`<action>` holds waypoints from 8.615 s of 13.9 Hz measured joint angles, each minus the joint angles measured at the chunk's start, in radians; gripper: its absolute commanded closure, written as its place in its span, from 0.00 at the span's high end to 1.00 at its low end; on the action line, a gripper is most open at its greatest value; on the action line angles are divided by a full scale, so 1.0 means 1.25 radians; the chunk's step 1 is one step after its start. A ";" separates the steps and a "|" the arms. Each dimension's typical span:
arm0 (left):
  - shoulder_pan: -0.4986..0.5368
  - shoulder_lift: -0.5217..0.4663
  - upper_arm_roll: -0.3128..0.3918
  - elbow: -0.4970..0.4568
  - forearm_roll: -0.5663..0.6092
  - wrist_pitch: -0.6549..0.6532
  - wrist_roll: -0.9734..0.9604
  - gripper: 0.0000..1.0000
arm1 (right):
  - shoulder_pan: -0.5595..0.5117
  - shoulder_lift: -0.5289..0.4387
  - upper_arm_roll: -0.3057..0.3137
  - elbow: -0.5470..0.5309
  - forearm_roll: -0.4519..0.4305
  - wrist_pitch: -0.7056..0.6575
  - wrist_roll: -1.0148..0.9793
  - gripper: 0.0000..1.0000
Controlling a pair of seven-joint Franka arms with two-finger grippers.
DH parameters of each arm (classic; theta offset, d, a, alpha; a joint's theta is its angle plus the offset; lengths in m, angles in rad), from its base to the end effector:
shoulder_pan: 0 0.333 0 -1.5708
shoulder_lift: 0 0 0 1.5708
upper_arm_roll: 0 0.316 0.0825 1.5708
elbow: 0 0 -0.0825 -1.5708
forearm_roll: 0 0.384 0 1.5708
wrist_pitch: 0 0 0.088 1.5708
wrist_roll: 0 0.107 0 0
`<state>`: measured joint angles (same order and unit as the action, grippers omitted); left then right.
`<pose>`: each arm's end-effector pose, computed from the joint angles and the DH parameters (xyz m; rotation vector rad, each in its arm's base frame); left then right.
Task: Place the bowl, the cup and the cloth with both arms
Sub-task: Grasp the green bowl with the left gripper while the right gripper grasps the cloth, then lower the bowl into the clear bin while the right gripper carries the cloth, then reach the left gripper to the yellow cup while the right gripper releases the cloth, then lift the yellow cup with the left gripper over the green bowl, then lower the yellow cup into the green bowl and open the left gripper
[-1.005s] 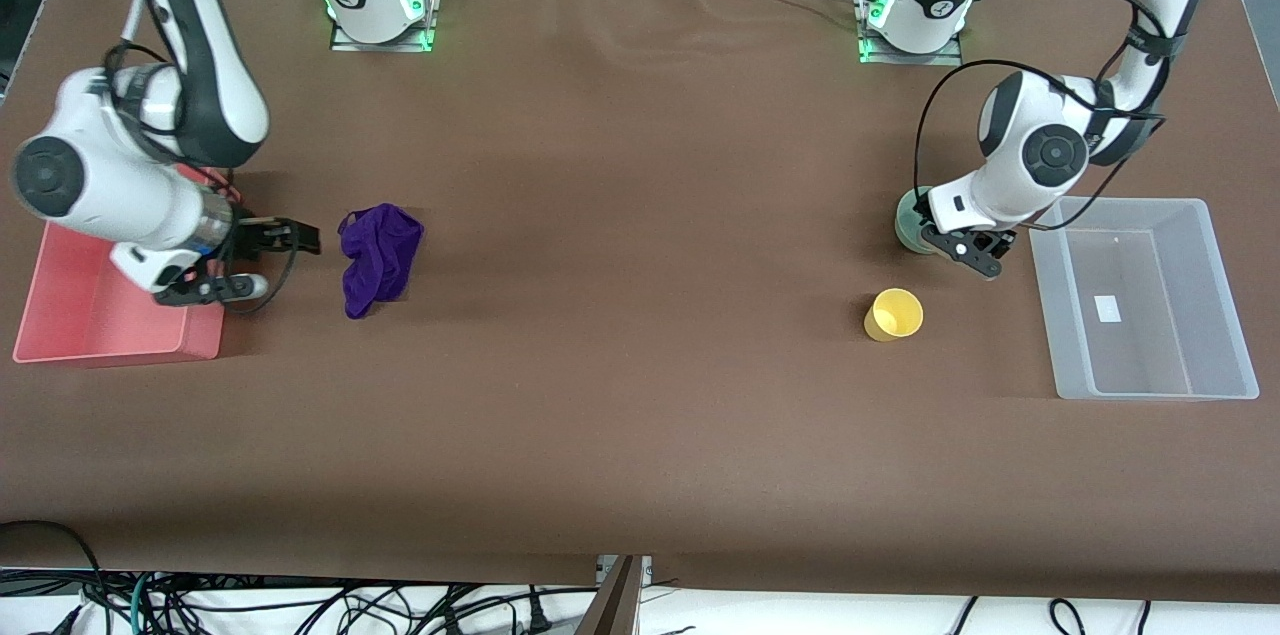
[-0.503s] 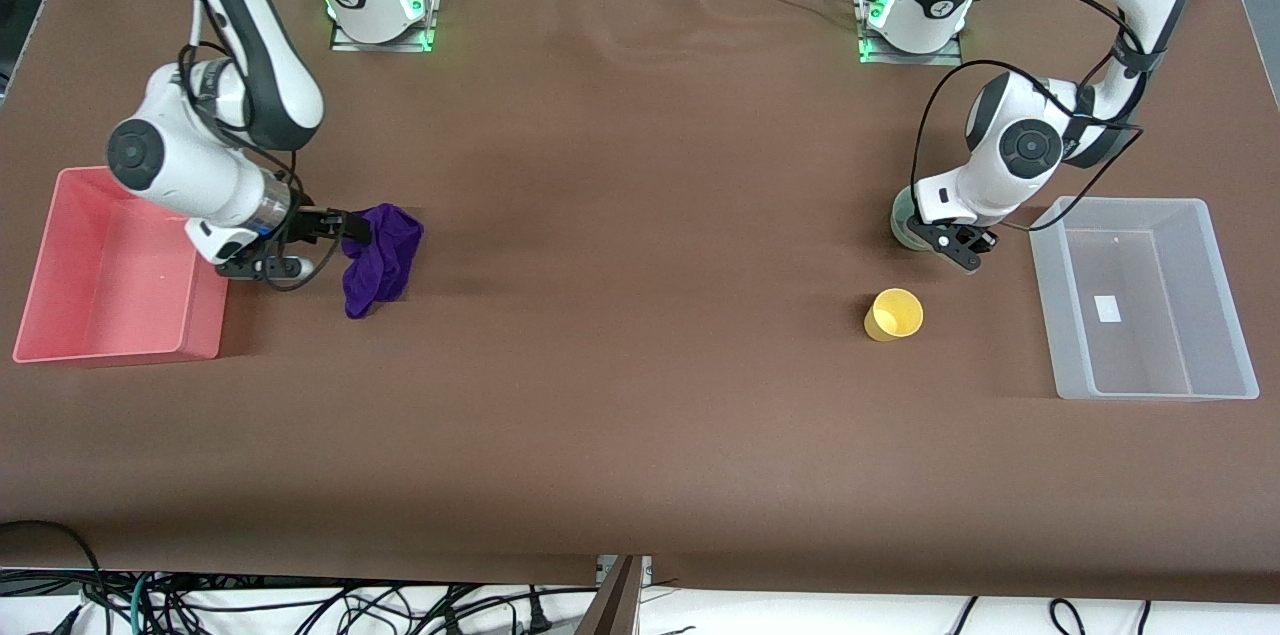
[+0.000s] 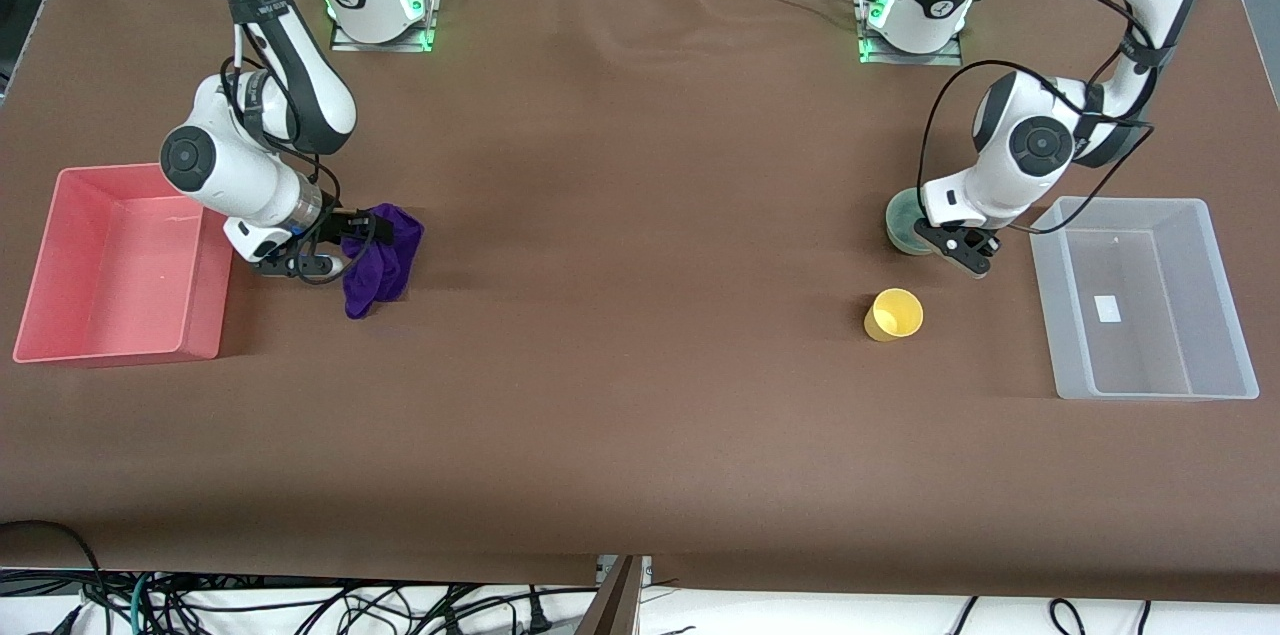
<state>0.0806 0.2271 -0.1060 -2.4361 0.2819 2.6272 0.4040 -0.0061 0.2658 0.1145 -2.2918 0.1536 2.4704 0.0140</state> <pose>0.4846 -0.0206 0.2097 -2.8667 1.0062 0.0789 0.5185 0.0571 0.2280 -3.0230 0.0497 0.1426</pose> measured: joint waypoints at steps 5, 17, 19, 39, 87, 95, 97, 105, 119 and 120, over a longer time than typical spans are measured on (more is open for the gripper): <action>0.047 -0.084 0.002 0.076 -0.001 -0.152 0.071 0.00 | 0.008 0.033 0.001 -0.021 -0.001 0.080 0.000 0.59; 0.278 0.133 0.013 0.592 -0.028 -0.558 0.521 0.00 | 0.008 0.012 -0.001 0.016 -0.001 0.042 -0.022 0.00; 0.293 0.198 0.013 0.595 -0.020 -0.489 0.531 0.00 | 0.006 -0.020 -0.009 0.075 -0.001 -0.090 -0.030 0.00; 0.347 0.170 -0.152 0.677 -0.016 -0.571 0.438 1.00 | -0.092 0.048 -0.342 0.349 -0.176 -0.407 -0.553 0.00; 0.322 0.269 -0.237 0.814 0.048 -0.841 0.111 0.00 | -0.041 -0.112 -0.051 0.525 -0.102 -0.665 -0.099 0.99; 0.513 0.276 -0.237 0.634 0.114 -0.640 0.306 0.00 | -0.041 -0.152 -0.046 0.601 -0.138 -0.820 -0.088 0.99; 0.532 0.276 -0.237 0.579 0.120 -0.550 0.325 0.00 | -0.042 -0.135 -0.048 0.629 -0.141 -0.822 -0.088 0.99; 0.537 0.267 -0.243 0.546 0.151 -0.499 0.329 0.99 | -0.043 -0.149 -0.051 0.664 -0.151 -0.789 -0.115 0.99; 0.545 0.092 -0.466 0.675 0.049 -0.847 0.168 1.00 | -0.020 -0.146 -0.052 0.664 -0.151 -0.827 -0.033 0.99; 0.544 0.090 -0.512 0.692 0.049 -0.892 0.086 1.00 | -0.020 -0.146 -0.052 0.664 -0.151 -0.827 -0.033 0.99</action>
<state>0.7607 0.3400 -0.7466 -1.5712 0.3430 1.5127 0.5114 -0.0317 0.0831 0.0490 -1.4623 -0.0347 1.4370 -0.0271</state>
